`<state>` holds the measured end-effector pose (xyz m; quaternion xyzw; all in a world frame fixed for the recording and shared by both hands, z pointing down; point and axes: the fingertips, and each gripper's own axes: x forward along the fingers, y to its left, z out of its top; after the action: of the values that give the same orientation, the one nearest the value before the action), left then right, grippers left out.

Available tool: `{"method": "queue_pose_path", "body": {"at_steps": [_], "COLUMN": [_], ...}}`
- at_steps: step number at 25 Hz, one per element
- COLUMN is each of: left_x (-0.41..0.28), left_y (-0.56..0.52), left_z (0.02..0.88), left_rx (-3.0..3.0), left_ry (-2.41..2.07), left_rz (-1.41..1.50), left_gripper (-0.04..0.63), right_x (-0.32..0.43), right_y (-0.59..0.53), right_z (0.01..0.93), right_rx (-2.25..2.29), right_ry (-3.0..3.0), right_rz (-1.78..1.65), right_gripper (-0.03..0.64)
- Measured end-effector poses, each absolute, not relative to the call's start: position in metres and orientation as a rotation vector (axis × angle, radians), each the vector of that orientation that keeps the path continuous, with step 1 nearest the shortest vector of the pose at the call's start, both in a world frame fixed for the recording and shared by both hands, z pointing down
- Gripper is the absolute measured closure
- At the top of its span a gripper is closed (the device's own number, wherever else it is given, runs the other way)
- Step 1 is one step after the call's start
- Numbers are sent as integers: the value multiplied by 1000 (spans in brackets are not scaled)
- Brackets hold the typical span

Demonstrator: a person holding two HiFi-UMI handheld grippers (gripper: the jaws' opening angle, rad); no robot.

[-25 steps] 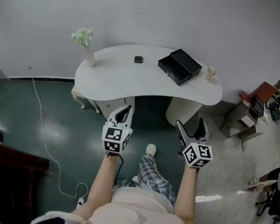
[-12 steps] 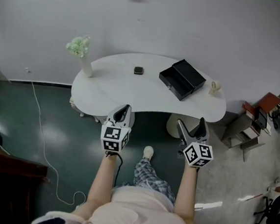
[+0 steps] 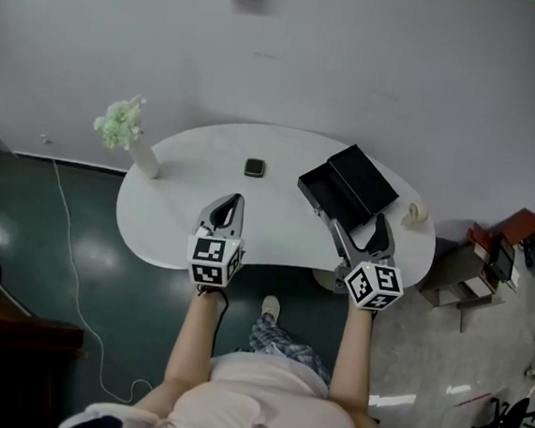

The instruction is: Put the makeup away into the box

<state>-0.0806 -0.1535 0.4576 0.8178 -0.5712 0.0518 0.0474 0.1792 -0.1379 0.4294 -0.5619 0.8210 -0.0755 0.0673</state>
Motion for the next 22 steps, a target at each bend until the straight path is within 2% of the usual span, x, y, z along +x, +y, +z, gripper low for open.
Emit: {"method": "queue_pose_path", "body": {"at_steps": [8,22], "left_x": [-79,-132], "left_y": [-255,-322], "left_z": [451,470], "left_rx": [2453,2324], "left_ry": [-1791,-1833], "left_rz": [173,179], "left_gripper": [569,569], "right_x": [166,90], "right_y": [-262,-346], "right_z": [429,440], "right_rx": [-1617,-1465], "right_ry": [2545,2801], "right_rz": [-284,-323], "right_gripper": [92,92]}}
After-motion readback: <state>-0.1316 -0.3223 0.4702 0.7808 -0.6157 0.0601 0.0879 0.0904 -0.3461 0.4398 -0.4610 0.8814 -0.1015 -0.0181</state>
